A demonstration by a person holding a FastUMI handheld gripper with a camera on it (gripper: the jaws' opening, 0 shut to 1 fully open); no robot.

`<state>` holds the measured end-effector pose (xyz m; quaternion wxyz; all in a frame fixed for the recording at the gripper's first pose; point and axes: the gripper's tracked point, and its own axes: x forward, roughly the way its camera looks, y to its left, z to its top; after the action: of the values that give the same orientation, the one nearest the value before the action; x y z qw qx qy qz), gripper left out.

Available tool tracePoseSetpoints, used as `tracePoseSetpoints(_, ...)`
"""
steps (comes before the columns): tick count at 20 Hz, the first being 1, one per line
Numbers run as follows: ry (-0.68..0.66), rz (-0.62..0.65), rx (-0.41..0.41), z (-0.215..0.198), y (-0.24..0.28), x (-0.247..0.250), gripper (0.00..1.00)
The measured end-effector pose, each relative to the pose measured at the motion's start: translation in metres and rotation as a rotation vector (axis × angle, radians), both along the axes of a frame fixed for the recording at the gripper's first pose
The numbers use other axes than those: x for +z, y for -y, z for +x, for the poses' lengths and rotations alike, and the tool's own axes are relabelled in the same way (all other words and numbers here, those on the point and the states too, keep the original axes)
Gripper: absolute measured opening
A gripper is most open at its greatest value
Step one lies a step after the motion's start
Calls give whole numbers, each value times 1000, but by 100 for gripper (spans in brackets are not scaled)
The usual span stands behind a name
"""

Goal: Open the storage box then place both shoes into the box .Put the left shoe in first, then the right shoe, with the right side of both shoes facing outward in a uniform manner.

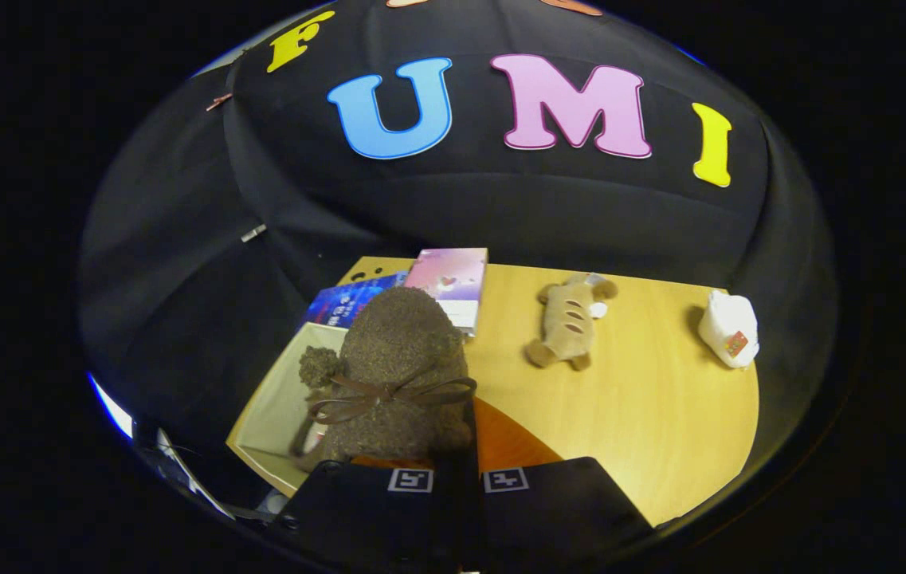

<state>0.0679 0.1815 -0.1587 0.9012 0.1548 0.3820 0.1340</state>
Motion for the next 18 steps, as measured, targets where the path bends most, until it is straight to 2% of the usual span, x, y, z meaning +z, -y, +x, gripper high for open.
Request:
tracePoseSetpoints(4,-28,-13,41,9,-69,5,8)
tracePoseSetpoints(7,-84,-57,88,6,-113,-17,8)
tracePoseSetpoints(9,-114,-83,87,8,-135,-34,8)
tracePoseSetpoints(12,-167,-199,88,11,-140,-68,9)
tracePoseSetpoints(16,-276,-358,30,8,-133,-119,8)
tracePoseSetpoints(18,-330,-412,42,4,-132,-138,9)
